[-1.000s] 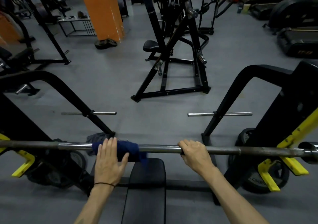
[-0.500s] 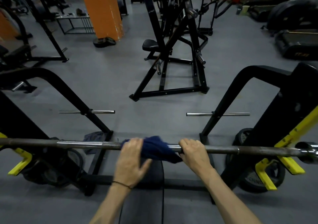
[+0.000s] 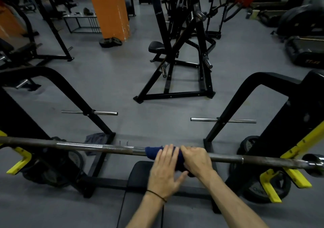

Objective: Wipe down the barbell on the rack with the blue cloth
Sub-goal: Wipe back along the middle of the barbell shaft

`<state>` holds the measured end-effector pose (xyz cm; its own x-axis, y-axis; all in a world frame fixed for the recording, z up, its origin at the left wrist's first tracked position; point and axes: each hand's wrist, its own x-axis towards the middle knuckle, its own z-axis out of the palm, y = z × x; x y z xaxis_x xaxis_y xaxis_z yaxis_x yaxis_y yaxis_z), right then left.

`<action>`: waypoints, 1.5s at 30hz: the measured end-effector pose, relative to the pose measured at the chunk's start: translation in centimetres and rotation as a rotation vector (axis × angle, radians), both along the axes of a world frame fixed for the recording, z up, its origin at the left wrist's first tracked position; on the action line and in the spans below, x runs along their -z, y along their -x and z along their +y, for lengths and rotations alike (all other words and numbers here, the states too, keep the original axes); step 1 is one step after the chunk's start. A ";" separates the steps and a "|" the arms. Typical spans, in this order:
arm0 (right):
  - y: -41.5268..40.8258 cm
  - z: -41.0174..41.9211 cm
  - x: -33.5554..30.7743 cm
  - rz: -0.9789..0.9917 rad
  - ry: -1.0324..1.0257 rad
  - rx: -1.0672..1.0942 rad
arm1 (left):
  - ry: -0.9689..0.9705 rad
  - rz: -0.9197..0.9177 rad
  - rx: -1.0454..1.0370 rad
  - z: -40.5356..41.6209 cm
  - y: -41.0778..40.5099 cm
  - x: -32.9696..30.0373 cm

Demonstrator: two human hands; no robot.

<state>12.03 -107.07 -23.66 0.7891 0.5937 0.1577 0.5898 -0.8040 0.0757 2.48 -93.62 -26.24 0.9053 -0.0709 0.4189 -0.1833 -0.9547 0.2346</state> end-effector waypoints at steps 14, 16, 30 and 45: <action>-1.9 0.7 -2.8 0.410 0.108 -0.014 | 0.061 0.087 -0.309 5.5 0.2 -0.6; -1.4 0.1 -2.2 0.331 0.084 -0.018 | 0.054 0.050 -0.139 -1.3 -0.4 -0.1; 2.3 0.4 -0.3 0.009 -0.177 0.112 | -0.066 0.024 -0.352 16.9 2.8 0.3; 4.8 4.7 0.0 -0.021 -0.061 0.253 | -0.063 -0.034 -0.061 18.4 1.8 0.4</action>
<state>7.23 -102.34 -23.63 0.9076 0.3665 0.2049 0.3679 -0.9293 0.0324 0.65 -75.22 -26.60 0.8939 -0.0433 0.4461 -0.1316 -0.9768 0.1688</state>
